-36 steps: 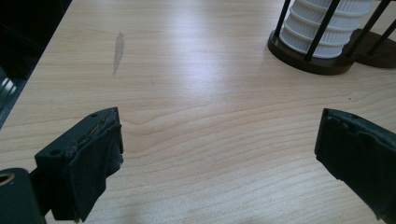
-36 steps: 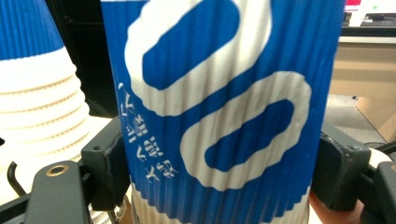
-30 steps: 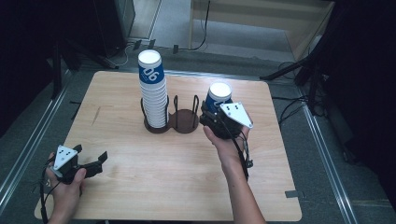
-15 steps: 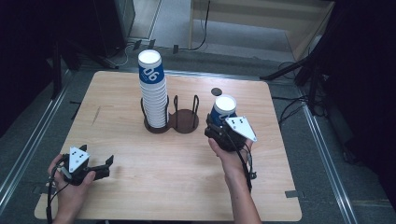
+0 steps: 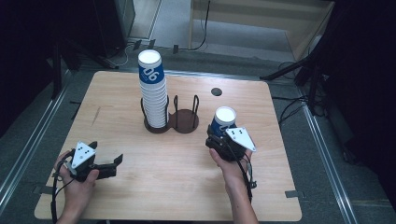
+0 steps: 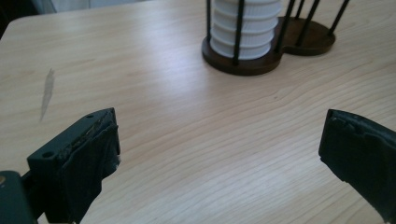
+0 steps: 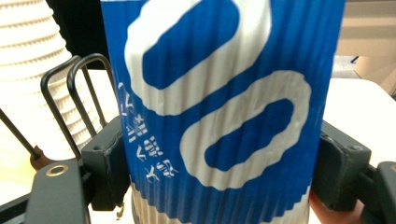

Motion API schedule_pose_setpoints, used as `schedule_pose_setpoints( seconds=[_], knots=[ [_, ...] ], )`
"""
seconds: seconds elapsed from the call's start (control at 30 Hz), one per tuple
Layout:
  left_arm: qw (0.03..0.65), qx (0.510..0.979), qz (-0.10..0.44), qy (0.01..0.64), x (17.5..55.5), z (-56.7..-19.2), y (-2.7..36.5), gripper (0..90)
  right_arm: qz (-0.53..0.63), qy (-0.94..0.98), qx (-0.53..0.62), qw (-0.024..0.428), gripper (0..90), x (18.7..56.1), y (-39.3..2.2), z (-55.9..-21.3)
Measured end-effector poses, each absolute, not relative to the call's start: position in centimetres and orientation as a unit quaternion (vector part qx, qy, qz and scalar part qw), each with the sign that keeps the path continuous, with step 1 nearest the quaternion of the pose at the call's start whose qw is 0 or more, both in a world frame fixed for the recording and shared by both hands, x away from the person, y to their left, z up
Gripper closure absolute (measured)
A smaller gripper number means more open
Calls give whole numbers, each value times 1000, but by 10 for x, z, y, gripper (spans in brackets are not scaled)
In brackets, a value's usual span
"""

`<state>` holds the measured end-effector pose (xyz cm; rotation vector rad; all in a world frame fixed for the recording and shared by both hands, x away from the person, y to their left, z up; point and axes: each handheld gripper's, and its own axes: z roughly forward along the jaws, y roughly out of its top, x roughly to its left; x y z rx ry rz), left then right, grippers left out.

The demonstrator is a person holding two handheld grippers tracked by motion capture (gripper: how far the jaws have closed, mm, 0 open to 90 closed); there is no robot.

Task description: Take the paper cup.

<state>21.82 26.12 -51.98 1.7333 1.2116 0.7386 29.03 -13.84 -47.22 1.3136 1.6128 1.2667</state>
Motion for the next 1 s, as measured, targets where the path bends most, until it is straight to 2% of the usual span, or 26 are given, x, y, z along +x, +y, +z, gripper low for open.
schedule_pose_setpoints(
  seconds=[0.2,0.37,0.57,0.73,1.0],
  knots=[
    [440,703,296,474,225,-511,246,0,479,627,512,339,203,287,-138,-483],
    [472,702,261,465,227,-503,240,0,468,640,505,341,203,284,-134,-490],
    [466,714,252,458,225,-501,240,0,458,652,495,347,203,277,-127,-498],
    [479,720,217,453,223,-501,238,0,451,661,487,350,203,274,-120,-503],
    [491,732,206,425,219,-489,222,0,437,686,453,366,203,266,-99,-509]
  ],
)
